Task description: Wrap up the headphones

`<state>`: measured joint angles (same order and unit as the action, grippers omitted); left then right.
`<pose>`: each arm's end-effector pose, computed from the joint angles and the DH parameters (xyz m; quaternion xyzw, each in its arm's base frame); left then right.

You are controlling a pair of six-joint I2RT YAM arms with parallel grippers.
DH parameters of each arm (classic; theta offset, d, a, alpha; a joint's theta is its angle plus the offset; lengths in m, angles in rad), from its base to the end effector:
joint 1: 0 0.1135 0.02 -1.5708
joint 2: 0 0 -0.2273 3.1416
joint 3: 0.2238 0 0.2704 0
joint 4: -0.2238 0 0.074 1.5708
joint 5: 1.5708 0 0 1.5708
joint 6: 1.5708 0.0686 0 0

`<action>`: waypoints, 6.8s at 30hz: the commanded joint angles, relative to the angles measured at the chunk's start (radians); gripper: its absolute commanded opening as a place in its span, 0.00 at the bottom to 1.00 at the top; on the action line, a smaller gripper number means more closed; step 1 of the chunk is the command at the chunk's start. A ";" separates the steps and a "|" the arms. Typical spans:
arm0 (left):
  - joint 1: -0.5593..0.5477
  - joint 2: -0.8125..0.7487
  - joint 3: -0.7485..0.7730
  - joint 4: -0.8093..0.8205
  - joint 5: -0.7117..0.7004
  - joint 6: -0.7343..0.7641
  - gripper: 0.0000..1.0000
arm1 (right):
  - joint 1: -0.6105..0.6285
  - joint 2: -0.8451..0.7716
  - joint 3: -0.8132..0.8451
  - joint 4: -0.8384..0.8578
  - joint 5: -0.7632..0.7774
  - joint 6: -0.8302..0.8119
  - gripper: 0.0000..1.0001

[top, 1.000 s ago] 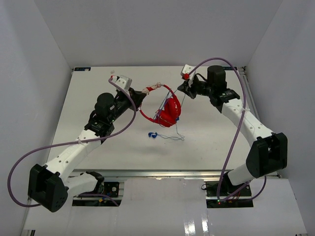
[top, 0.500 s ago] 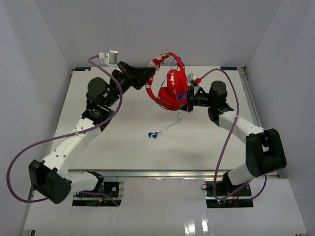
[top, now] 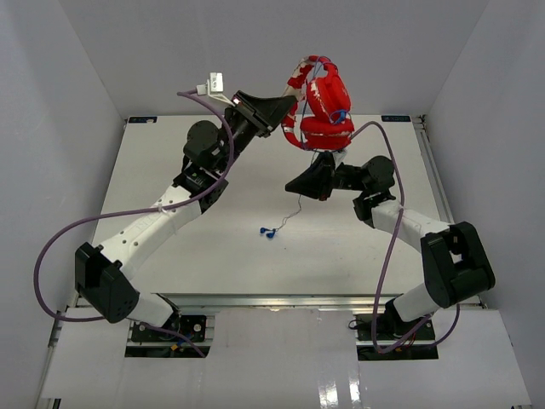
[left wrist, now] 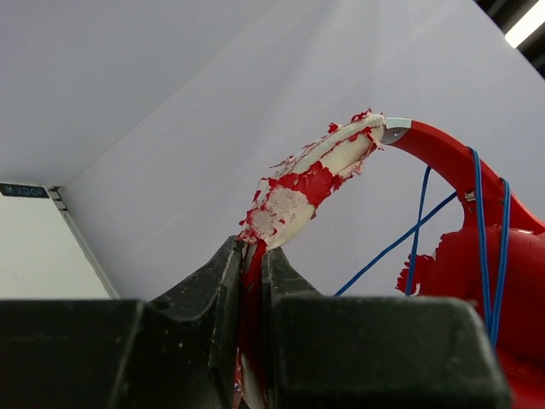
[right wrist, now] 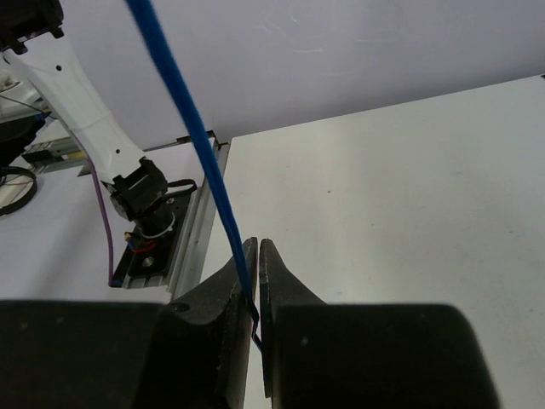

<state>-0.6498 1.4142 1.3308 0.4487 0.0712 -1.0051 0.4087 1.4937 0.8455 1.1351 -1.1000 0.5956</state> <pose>0.3038 -0.2370 0.4267 -0.0713 0.5628 -0.6197 0.5423 0.2894 0.1919 0.2780 -0.4048 0.4796 0.5879 0.5104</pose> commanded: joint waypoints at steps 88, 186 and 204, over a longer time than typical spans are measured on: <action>0.095 -0.135 -0.407 0.350 0.071 0.014 0.00 | -0.106 0.041 0.032 0.153 -0.002 0.184 0.08; -0.014 0.128 -0.570 -0.188 -0.521 0.270 0.98 | -0.112 0.069 0.052 -1.317 0.503 -0.850 0.93; 0.000 -0.684 -0.699 -0.681 0.236 0.767 0.98 | -0.179 -0.658 -0.129 -1.282 1.114 -0.697 0.90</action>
<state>-0.6515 0.8496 0.7092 -0.0384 0.1898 -0.3438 0.2520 0.9434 0.8090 -0.1937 -0.0586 -0.1581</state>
